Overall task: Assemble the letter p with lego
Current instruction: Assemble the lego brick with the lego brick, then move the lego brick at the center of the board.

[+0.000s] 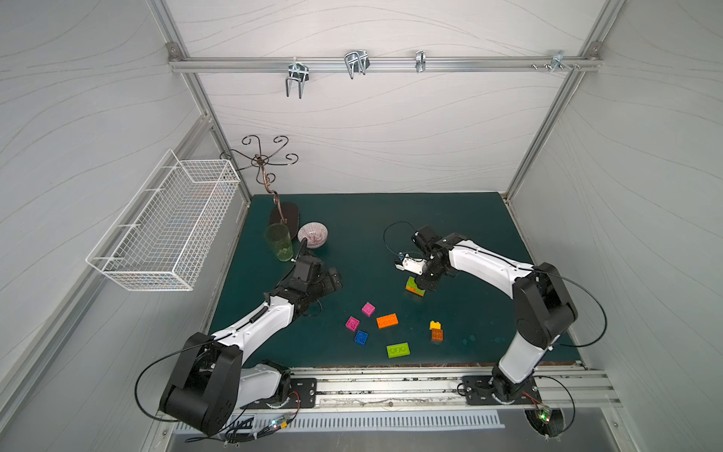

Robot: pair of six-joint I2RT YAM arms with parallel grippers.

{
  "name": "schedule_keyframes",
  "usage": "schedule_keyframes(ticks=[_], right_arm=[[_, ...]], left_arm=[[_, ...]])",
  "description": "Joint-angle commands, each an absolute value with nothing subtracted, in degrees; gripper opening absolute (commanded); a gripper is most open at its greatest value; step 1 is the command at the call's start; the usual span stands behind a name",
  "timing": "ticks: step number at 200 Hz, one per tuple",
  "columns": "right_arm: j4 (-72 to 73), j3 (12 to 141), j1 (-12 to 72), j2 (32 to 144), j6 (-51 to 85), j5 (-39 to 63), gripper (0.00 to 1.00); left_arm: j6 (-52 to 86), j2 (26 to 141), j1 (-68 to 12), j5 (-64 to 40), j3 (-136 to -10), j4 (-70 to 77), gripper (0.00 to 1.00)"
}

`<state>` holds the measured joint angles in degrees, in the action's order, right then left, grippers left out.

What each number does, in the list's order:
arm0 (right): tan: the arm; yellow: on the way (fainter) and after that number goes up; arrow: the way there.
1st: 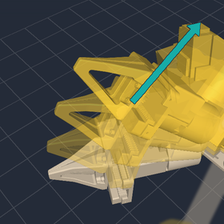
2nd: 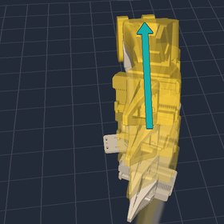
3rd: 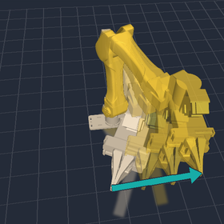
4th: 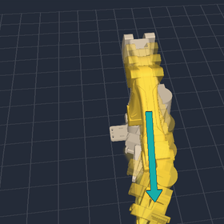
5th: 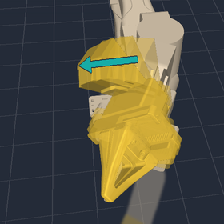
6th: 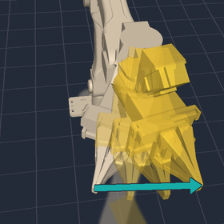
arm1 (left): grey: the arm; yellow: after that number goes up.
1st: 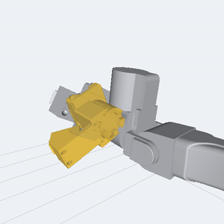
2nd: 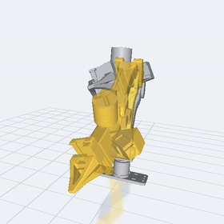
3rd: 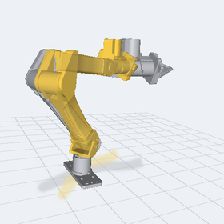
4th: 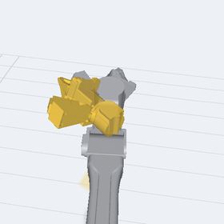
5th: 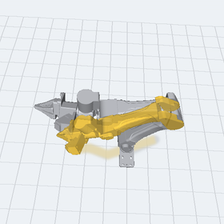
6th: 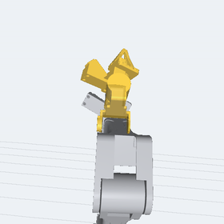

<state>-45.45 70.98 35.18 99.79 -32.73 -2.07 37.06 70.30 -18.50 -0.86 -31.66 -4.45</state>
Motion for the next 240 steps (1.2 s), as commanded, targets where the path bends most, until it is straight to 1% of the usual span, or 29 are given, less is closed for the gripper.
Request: schedule_keyframes(ticks=[1,9,22,34,40,44,49,65,70,75,92,96,99,102,122,142,152,179,200,212,240], right_arm=[[-46.6,68.4,35.3,103.5,-31.6,-2.9,0.2],[-47.5,69.6,35.2,102.7,-31.5,-2.4,0.25],[-48.5,71.7,34.9,101.1,-30.5,-2.5,0.37],[-49.2,73.9,34.6,99.5,-29.9,-1.7,0.41],[-49.2,74.8,34.6,98.7,-29.6,-1.8,0.45],[-49.3,75.4,34.6,98.2,-29.5,-1.8,0.52],[-49.4,76.1,34.7,97.6,-29.3,-1.2,0.57],[-49.7,77.6,34.6,95.5,-29.3,1.0,0.66],[-49.9,77.9,34.6,94.9,-29.1,1.6,0.73],[-50.1,78.1,34.7,94.4,-28.8,2.2,0.77],[-50.1,77.8,34.5,91.5,-26.7,3.6,0.8],[-50.0,77.6,34.6,90.7,-25.9,4.0,0.88],[-49.9,77.4,34.5,89.8,-25.4,4.3,0.96],[-49.8,77.2,34.5,89.1,-24.7,4.7,0.99],[-47.7,74.7,35.0,82.9,-19.5,7.9,0.99],[-44.0,71.3,35.8,77.2,-10.2,6.4,0.99],[-43.1,69.9,36.1,74.5,-2.8,4.7,0.99],[-43.1,66.3,37.3,69.3,8.1,3.7,0.99],[-41.8,62.2,36.8,65.4,12.1,5.2,0.99],[-41.6,60.5,35.5,63.0,14.9,5.6,0.99],[-39.6,55.6,30.6,58.1,16.6,11.9,0.99]], left_arm=[[36.7,69.5,-18.3,-0.9,-31.7,-1.9,0.96],[36.7,69.5,-18.3,-1.0,-31.8,-1.9,0.96],[36.7,69.4,-18.3,-1.0,-31.7,-1.8,0.96],[36.7,69.3,-18.3,-1.1,-31.7,-1.8,0.97],[36.7,69.3,-18.3,-1.1,-31.6,-1.8,0.97],[36.7,69.3,-18.3,-1.1,-31.6,-1.7,0.97],[36.6,69.3,-18.3,-1.2,-31.6,-1.7,0.97],[36.5,69.1,-18.3,-1.5,-31.6,-1.6,0.97],[36.5,69.0,-18.3,-1.5,-31.5,-1.6,0.97],[36.4,68.9,-18.3,-1.7,-31.5,-1.5,0.97],[36.2,68.2,-18.3,-1.9,-31.2,-1.4,0.97],[36.1,68.0,-18.3,-2.0,-31.1,-1.4,0.98],[36.1,67.8,-18.3,-2.0,-31.0,-1.4,0.98],[36.0,67.6,-18.4,-2.1,-31.0,-1.5,0.98],[35.8,66.0,-18.4,-2.9,-30.3,-2.5,0.99],[37.8,65.0,-18.7,-3.2,-30.8,-6.1,0.99],[38.7,65.0,-19.6,-3.1,-32.5,-9.7,0.99],[42.3,62.9,-28.1,1.8,-34.3,-18.0,0.99],[45.7,60.2,-34.1,4.1,-34.5,-23.4,0.99],[47.1,59.2,-37.1,5.4,-35.1,-27.3,0.99],[50.8,58.5,-44.3,7.6,-37.7,-37.4,0.97]])
